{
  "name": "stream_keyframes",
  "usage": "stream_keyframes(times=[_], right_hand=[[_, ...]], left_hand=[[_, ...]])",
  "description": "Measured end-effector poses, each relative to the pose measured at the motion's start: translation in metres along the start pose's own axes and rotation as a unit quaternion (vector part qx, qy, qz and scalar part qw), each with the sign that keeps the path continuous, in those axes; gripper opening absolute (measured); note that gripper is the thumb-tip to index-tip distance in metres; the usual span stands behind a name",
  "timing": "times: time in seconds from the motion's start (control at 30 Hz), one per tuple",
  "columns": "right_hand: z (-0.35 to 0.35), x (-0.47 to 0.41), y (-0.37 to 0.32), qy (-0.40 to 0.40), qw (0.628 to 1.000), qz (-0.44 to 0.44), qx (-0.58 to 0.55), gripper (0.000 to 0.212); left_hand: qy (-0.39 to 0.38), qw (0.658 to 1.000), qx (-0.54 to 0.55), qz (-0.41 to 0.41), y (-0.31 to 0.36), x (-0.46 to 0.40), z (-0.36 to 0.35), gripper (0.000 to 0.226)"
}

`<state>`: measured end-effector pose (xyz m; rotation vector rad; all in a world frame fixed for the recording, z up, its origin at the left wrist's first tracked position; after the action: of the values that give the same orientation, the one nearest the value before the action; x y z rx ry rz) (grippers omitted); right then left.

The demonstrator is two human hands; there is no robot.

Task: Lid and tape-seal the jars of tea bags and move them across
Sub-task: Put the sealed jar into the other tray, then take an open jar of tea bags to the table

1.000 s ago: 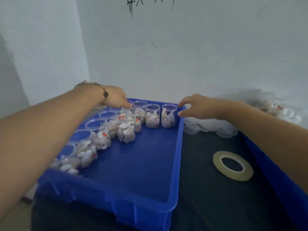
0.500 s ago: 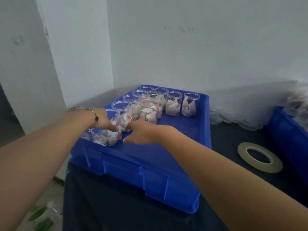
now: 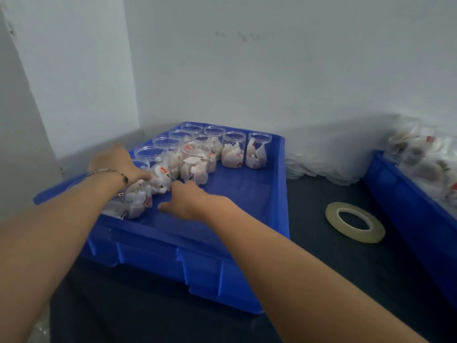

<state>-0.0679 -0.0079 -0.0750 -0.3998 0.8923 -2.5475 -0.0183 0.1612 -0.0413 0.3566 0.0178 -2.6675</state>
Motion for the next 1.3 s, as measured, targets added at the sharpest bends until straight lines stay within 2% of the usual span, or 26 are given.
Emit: stream_keyframes(times=[0.17,0.33,0.47,0.57,0.7,0.8,0.93,1.03,1.17,1.3], right_hand=[[0.028,0.001,-0.001,0.066,0.995,0.026,-0.077,0.059],[0.070,0.014,0.004,0.155,0.976,0.029,-0.152,0.063],[0.112,0.039,0.013,0.242,0.950,0.028,-0.194,0.069],[0.145,0.073,0.035,0.348,0.909,0.003,-0.229,0.074],[0.174,0.118,0.079,0.430,0.874,-0.021,-0.225,0.075],[0.180,0.141,0.117,0.444,0.868,-0.050,-0.217,0.077],[0.179,0.162,0.165,0.443,0.868,-0.092,-0.207,0.070],[0.181,0.175,0.193,0.466,0.844,-0.106,-0.244,0.063],[0.178,0.179,0.222,0.453,0.852,-0.126,-0.231,0.067],[0.164,0.180,0.248,0.451,0.847,-0.116,-0.257,0.056]], left_hand=[[0.063,0.997,-0.013,-0.035,0.025,0.006,0.035,0.097],[0.072,0.993,0.017,-0.093,0.078,0.028,0.098,0.107],[0.077,0.983,0.067,-0.150,0.135,0.054,0.137,0.105],[0.092,0.971,0.120,-0.185,0.180,0.080,0.158,0.101],[0.073,0.955,0.175,-0.227,0.240,0.117,0.156,0.091],[0.072,0.952,0.166,-0.248,0.280,0.143,0.137,0.090],[0.138,0.939,0.125,-0.289,0.322,0.182,0.116,0.082],[0.121,0.937,0.135,-0.297,0.343,0.192,0.101,0.084],[0.101,0.942,0.135,-0.290,0.360,0.202,0.082,0.089],[0.078,0.943,0.190,-0.263,0.366,0.209,0.055,0.080]])
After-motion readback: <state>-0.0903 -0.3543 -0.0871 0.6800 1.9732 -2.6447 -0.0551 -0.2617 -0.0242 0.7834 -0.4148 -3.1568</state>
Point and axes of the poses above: each hand's wrist, its own x-axis away from the middle knuckle, its own z-axis out of the back of the hand, y = z × x, the point moved 8 cm from there along -x, towards the middle knuckle, and after that the axes turned 15 degrees about -x, right-handed, at the moved point
